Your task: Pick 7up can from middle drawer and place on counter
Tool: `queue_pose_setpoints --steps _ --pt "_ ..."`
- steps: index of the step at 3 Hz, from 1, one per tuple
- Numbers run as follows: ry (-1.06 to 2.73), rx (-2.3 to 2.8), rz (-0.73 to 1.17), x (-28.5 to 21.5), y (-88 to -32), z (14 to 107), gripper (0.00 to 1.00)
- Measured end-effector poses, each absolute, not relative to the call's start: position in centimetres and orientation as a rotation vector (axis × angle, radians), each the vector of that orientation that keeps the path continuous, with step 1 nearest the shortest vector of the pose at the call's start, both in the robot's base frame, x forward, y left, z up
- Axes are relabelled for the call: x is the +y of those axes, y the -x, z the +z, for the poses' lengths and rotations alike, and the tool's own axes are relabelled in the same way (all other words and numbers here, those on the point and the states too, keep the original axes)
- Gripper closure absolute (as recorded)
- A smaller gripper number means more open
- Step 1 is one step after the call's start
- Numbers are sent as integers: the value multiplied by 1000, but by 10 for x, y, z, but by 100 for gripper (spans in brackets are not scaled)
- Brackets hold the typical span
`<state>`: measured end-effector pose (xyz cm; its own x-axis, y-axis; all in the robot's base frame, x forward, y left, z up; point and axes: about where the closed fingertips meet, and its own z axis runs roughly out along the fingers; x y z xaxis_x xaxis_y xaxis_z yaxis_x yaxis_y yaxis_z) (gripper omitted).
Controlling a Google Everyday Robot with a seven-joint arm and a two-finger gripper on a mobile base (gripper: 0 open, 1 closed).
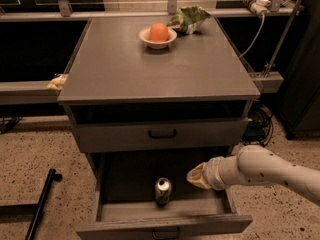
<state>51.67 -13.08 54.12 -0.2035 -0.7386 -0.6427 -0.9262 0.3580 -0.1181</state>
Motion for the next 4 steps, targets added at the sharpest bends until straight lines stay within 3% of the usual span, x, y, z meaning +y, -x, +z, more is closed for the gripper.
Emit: queue_pose_setpoints --steps 1,2,4 --pt "1467 2004 378 -132 -514 535 100" --pt "1474 1981 388 -130 -512 520 81" --pt "1475 1901 454 -109 -524 503 34"
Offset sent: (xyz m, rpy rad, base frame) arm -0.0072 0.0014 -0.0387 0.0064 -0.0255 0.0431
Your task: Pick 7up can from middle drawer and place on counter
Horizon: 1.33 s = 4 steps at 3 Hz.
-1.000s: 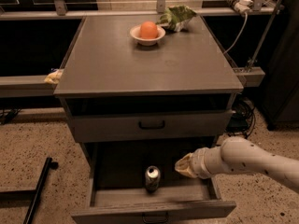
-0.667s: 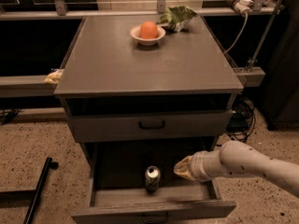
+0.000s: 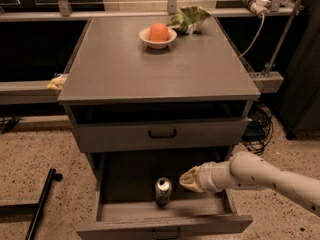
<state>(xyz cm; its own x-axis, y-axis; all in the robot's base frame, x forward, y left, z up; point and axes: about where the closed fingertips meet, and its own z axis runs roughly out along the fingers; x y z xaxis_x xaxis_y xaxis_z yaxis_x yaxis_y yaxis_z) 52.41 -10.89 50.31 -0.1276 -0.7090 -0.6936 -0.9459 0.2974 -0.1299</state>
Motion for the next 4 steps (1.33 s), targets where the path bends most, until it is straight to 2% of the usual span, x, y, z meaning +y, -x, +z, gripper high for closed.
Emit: queue_pose_setpoints --steps 1,2,4 --pt "1488 1871 512 -94 -533 492 11" --pt "1495 1840 559 -81 -543 479 6" --pt "1500 1765 624 -57 -558 447 7"
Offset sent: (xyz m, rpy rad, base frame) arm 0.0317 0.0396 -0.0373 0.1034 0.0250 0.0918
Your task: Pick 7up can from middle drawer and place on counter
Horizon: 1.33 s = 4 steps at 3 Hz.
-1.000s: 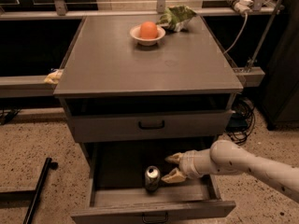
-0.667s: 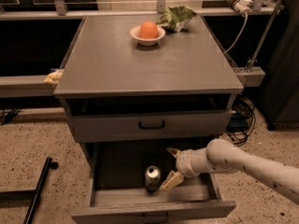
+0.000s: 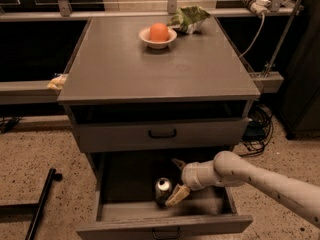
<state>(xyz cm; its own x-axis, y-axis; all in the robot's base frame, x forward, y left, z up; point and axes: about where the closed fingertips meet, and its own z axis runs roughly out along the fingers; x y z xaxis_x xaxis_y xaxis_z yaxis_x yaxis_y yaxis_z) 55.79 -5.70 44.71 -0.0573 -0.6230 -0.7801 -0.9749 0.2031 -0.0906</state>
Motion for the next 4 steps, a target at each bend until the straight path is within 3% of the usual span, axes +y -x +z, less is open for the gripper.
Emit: queue_pose_setpoints --steps 1,4 --pt "1509 1736 669 -44 -560 430 9" --pt "1487 1727 769 -41 -537 427 74"
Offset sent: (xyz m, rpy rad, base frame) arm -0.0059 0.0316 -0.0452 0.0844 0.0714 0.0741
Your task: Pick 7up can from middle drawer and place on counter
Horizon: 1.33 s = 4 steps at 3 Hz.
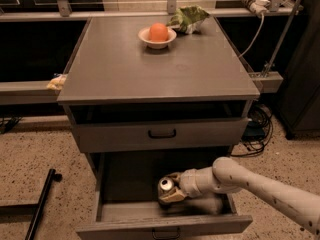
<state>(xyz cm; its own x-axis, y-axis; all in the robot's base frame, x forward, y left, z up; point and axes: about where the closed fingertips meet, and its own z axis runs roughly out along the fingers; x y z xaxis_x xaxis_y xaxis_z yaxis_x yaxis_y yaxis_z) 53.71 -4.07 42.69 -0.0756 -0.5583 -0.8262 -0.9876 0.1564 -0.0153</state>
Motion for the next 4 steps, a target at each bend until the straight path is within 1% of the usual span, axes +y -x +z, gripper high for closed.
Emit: queue_pose_setpoints --steps 1,2,3,4 --pt "1484 1773 717 -73 -520 450 97" --pt "1483 1841 633 -111 -511 500 100" --pt "1511 1842 515 -125 -521 582 100" --pt "1539 1820 432 -129 -527 628 100"
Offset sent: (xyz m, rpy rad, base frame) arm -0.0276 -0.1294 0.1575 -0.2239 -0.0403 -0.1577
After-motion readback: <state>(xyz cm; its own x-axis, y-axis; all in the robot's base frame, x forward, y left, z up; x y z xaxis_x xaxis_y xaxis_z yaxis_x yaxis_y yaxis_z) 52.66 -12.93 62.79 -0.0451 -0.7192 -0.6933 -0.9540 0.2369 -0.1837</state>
